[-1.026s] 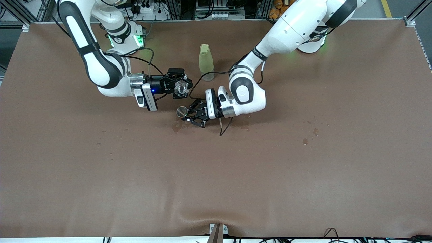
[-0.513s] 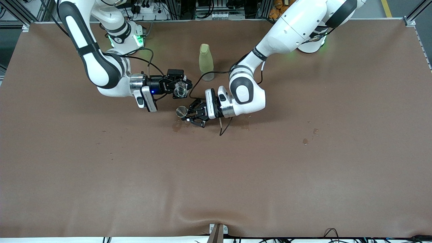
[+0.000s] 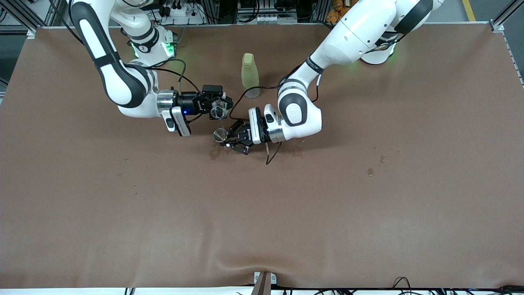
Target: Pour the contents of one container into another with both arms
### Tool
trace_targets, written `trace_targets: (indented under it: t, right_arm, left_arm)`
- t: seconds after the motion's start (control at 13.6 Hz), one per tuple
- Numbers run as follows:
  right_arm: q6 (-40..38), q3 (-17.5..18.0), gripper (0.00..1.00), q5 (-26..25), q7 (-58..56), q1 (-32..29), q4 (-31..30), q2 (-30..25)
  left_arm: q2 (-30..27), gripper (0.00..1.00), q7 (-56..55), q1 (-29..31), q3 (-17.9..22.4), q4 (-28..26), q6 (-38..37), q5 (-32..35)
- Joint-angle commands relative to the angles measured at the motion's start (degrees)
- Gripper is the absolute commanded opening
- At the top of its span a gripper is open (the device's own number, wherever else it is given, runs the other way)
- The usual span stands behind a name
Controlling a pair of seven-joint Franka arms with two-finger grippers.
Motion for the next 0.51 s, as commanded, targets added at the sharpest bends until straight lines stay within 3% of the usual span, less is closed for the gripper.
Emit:
trace_targets:
  t: [0.0, 0.44]
  right_arm:
    - [0.39, 0.36, 0.0, 1.83, 1.2, -0.64, -1.57, -2.35]
    - [0.39, 0.36, 0.0, 2.36, 4.01, -0.82, -1.57, -2.35]
  left_arm:
    - [-0.23, 0.0, 1.02, -0.15, -0.22, 0.0, 0.68, -1.94]
    - [-0.22, 0.0, 1.02, -0.15, -0.22, 0.0, 0.68, -1.94]
